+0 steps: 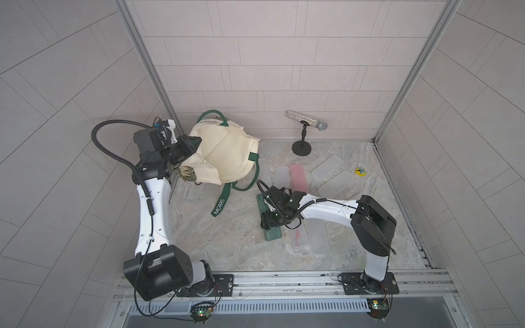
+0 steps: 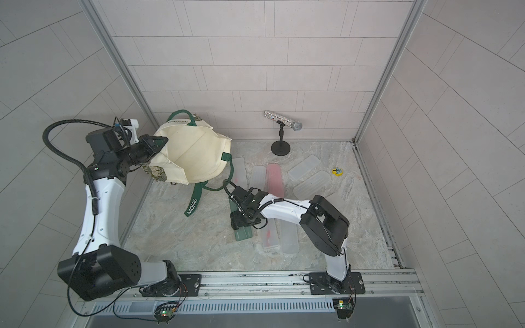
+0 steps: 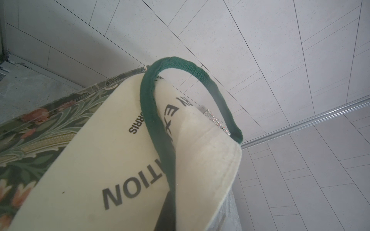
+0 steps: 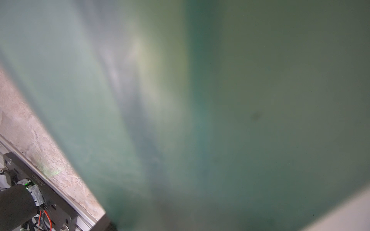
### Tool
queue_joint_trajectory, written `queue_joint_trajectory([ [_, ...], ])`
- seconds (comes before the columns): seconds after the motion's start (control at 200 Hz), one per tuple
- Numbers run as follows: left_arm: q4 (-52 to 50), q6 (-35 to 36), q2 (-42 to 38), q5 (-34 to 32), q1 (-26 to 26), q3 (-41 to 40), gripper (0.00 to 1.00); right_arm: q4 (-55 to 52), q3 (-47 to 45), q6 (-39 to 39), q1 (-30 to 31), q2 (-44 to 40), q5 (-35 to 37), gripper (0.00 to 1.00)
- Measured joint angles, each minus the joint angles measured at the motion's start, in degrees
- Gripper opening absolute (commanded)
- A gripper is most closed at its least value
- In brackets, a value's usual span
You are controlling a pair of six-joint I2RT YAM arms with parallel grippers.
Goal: Take out the pencil case from the canvas bag
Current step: Place the pencil case at the center of the board.
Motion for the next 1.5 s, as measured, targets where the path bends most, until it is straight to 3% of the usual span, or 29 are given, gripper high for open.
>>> queue_joint_trajectory([
  [0.23,1.2,-1.8,0.0,-0.1,0.3,0.0,0.00,0.8,2.1,1.9,0.2,3.9,-2.1,0.59],
  [0.435,3.8,-4.0,-0.1,-0.5,0.6,-0.8,0.00,2.3,2.3,3.9,0.1,4.6,-2.6,0.64],
  [0.731,5.6,-6.5,-0.1,-0.6,0.6,-0.8,0.00,4.0,1.6,4.7,0.2,4.3,-2.0,0.87],
  [0.891,6.7,-8.2,-0.1,-0.6,0.6,-0.8,0.00,4.7,0.5,4.5,0.1,3.4,-1.3,0.93],
  [1.086,7.7,-9.4,-0.1,-0.5,0.6,-0.8,0.00,5.2,-1.4,4.4,-0.1,0.7,-1.1,0.94],
  [1.341,8.7,-11.3,-0.1,-0.4,0.6,-1.0,0.00,10.2,-2.8,5.1,-2.3,-9.2,-1.0,0.93],
  [1.496,9.9,-12.9,0.0,-0.3,0.6,-1.7,0.00,17.1,-2.8,7.1,-4.4,-12.9,-1.1,0.85],
])
